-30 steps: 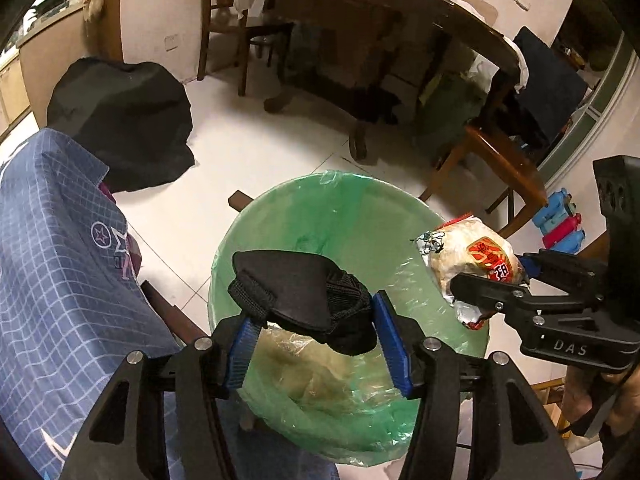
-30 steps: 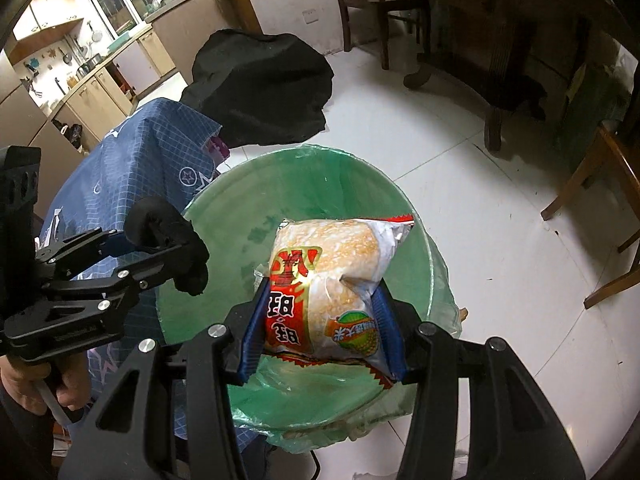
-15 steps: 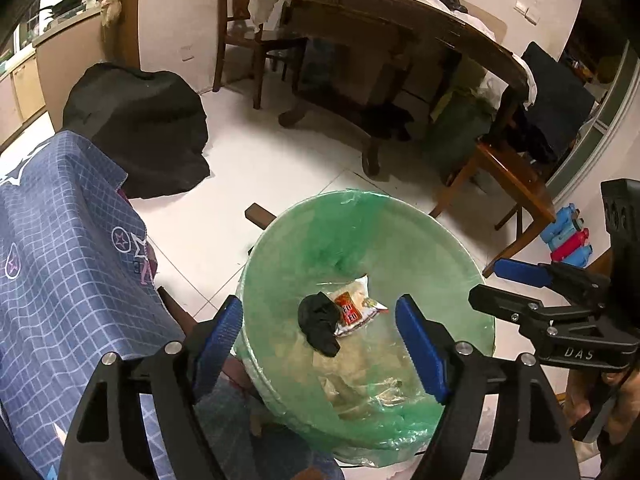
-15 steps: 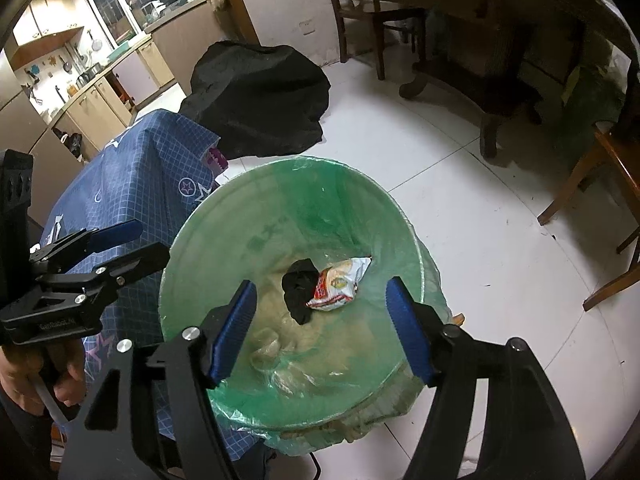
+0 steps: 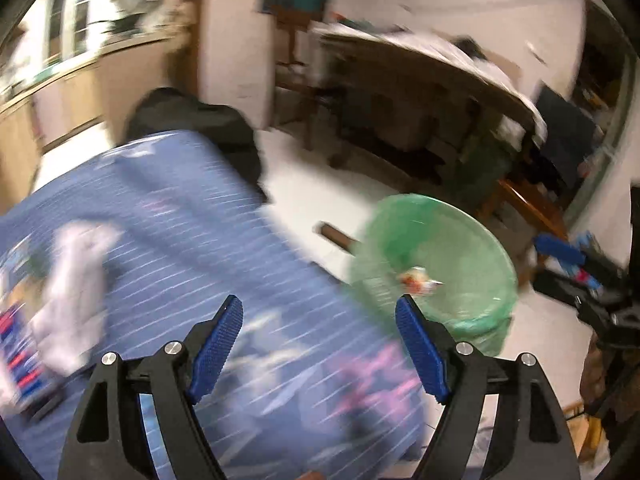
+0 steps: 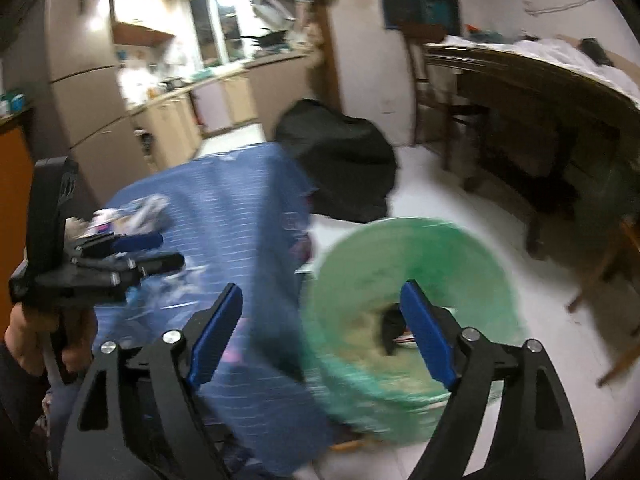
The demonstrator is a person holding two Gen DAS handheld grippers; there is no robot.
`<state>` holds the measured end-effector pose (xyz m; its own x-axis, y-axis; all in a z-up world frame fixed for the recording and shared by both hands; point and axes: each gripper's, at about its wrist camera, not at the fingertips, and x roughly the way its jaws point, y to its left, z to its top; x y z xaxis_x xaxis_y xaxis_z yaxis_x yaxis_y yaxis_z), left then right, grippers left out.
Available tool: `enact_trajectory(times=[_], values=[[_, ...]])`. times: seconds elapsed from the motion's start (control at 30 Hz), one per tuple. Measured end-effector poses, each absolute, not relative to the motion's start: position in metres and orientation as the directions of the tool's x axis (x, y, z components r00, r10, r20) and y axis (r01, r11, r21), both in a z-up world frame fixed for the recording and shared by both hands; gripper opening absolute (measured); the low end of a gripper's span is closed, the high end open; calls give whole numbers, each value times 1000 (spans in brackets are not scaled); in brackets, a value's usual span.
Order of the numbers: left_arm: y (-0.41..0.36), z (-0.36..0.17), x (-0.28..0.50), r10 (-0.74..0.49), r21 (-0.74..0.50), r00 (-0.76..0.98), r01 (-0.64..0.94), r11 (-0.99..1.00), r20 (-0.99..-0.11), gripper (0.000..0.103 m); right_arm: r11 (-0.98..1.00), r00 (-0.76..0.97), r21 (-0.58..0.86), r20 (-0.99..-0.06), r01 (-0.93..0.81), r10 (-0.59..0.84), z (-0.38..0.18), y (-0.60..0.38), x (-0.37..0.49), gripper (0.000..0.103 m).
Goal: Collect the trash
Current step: 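Grasp the white wrapper with the right tool while the left tool grasps the grey towel ball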
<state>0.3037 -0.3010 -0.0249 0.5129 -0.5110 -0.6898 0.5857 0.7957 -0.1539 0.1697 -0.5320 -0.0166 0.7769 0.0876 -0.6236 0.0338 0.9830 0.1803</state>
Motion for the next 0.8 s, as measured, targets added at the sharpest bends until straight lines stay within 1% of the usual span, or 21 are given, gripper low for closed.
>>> enact_trajectory(times=[0.03, 0.13, 0.27, 0.37, 0.47, 0.53, 0.6, 0.7, 0.77, 0.8], values=[[-278, -22, 304, -497, -163, 537, 551, 818, -682, 79, 978, 777, 209, -617, 7, 126, -21, -518, 170, 81], [-180, -10, 304, -428, -216, 638, 385, 897, -640, 79, 970, 763, 239, -621, -36, 181, -32, -490, 176, 82], [-49, 1, 300, -266, -290, 770, 110, 951, -580, 80, 960, 728, 265, -641, -85, 242, -44, -458, 191, 83], [15, -4, 310, -160, -296, 792, -27, 955, -589, 81, 956, 714, 267, -645, -124, 273, -45, -435, 200, 83], [52, -1, 324, -130, -322, 812, -75, 944, -569, 86, 952, 707, 264, -645, -152, 292, -44, -410, 204, 84], [65, 3, 341, -121, -332, 818, -90, 939, -563, 93, 949, 701, 268, -645, -165, 304, -43, -400, 207, 84], [64, 4, 363, -107, -315, 808, -102, 944, -580, 94, 945, 693, 276, -647, -176, 318, -42, -391, 215, 84], [59, -3, 398, -99, -270, 766, -100, 958, -636, 93, 930, 677, 319, -645, -183, 355, -43, -380, 233, 84], [54, -10, 411, -102, -252, 740, -93, 963, -665, 70, 915, 666, 359, -639, -183, 384, -44, -377, 248, 84], [55, -13, 414, -103, -246, 728, -93, 965, -678, 51, 907, 659, 381, -638, -180, 399, -44, -373, 261, 84]])
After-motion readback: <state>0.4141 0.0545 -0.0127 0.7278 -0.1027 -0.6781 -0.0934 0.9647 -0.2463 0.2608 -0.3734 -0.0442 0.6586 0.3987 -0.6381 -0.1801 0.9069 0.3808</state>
